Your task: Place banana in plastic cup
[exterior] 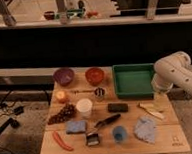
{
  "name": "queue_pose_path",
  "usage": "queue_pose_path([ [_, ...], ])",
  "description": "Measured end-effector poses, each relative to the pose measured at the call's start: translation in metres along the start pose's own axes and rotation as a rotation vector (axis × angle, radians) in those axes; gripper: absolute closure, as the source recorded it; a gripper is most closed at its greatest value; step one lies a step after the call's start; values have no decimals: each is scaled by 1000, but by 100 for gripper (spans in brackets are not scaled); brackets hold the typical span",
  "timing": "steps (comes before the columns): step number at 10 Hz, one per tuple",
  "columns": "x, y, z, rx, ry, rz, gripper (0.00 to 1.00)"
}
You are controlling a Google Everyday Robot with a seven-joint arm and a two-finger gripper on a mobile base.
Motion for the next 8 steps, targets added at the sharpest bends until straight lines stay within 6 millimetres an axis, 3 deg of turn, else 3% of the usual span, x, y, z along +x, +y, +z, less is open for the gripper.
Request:
queue_pose_path([
  [4, 26, 27, 4, -20, -5, 16, 20],
  [8, 28, 26, 24, -45, -36, 10, 20],
])
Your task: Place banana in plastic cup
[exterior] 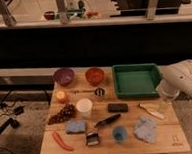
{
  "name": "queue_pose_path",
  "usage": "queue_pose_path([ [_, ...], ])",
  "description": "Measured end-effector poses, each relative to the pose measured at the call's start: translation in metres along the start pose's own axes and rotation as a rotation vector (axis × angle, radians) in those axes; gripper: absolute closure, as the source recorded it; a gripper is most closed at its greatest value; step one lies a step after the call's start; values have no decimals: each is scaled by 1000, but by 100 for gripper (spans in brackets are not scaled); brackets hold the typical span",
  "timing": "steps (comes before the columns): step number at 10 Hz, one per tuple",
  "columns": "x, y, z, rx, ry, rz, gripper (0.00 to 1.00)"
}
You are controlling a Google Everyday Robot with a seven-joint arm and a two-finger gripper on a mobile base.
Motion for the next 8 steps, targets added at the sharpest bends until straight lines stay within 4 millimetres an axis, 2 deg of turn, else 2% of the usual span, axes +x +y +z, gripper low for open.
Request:
queue_pose_path([
  [4, 3, -8, 23, -37, -19, 1, 20],
  [8, 15, -4, 38, -75, -18, 21, 20],
])
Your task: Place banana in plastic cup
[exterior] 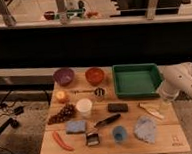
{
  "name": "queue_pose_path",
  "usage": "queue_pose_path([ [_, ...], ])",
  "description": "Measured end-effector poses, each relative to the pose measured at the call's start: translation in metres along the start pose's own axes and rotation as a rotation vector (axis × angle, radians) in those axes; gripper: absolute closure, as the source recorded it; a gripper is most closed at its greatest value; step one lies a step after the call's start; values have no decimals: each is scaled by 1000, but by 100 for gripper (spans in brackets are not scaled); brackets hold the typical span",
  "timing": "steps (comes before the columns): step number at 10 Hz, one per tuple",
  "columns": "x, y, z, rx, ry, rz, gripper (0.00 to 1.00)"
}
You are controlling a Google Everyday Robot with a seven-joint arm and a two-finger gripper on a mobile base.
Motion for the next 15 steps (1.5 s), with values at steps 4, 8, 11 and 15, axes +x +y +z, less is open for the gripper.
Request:
queue_pose_path([
  [4, 4, 1, 15, -30, 3, -3, 20],
  [8, 3, -5, 36, -36, -14, -6, 20],
  [11, 8, -10, 47, -52, -29, 15, 20],
  [15, 16, -8, 56, -106, -31, 18, 20],
])
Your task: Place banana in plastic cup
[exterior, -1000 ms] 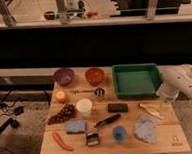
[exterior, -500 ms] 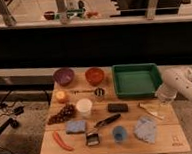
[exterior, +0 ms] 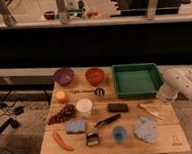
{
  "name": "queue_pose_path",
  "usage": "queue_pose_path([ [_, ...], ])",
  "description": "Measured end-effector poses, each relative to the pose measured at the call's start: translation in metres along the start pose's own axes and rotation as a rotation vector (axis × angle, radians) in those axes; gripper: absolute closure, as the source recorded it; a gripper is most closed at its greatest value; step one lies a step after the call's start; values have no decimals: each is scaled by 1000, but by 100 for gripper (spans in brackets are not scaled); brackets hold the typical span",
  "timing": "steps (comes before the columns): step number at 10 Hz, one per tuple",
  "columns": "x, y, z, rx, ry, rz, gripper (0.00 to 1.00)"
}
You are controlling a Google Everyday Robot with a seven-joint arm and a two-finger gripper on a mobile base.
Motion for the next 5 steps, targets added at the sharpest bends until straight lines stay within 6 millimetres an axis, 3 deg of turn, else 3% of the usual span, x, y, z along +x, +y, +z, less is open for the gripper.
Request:
queue_pose_path([
  [5, 1, 3, 5, -49, -1, -33, 20],
])
